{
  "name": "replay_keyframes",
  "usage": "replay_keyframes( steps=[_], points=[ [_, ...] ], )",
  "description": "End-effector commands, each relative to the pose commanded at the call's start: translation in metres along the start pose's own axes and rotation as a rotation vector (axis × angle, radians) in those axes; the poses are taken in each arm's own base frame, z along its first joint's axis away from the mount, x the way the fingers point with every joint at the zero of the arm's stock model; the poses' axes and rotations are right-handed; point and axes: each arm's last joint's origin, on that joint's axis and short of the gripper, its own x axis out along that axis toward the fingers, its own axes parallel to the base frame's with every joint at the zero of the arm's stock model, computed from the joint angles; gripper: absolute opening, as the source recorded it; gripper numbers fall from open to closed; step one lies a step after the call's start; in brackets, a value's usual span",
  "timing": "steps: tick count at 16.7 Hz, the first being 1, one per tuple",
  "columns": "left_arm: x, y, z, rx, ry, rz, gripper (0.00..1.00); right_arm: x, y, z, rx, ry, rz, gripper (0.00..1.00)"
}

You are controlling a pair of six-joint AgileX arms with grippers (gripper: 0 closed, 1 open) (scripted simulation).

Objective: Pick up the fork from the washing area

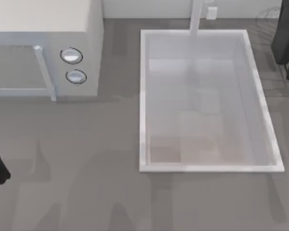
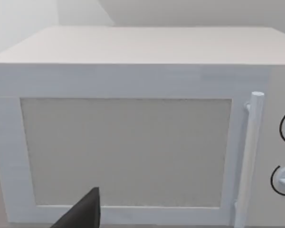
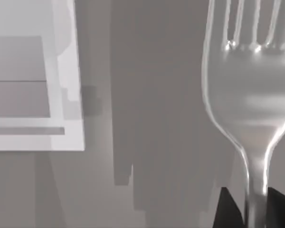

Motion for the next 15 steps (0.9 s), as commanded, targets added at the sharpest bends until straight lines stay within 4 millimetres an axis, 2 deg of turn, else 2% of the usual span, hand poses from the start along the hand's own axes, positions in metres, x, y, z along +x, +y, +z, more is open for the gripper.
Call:
replay_keyframes(
  steps=[6,8,11,15],
  points=[
    [0.000,0.000,0.000,0.000,0.000,0.000,1.00,0.070,-0.001,-0.002,0.002,-0.016,0.000,0.00],
    [0.000,0.000,0.000,0.000,0.000,0.000,1.00,0.077,-0.001,-0.003,0.002,-0.011,0.000,0.00],
    [0.000,0.000,0.000,0.000,0.000,0.000,1.00,0.077,-0.001,-0.003,0.002,-0.011,0.000,0.00],
    [0.000,0.000,0.000,0.000,0.000,0.000,1.00,0.077,-0.001,-0.003,0.002,-0.011,0.000,0.30]
  ],
)
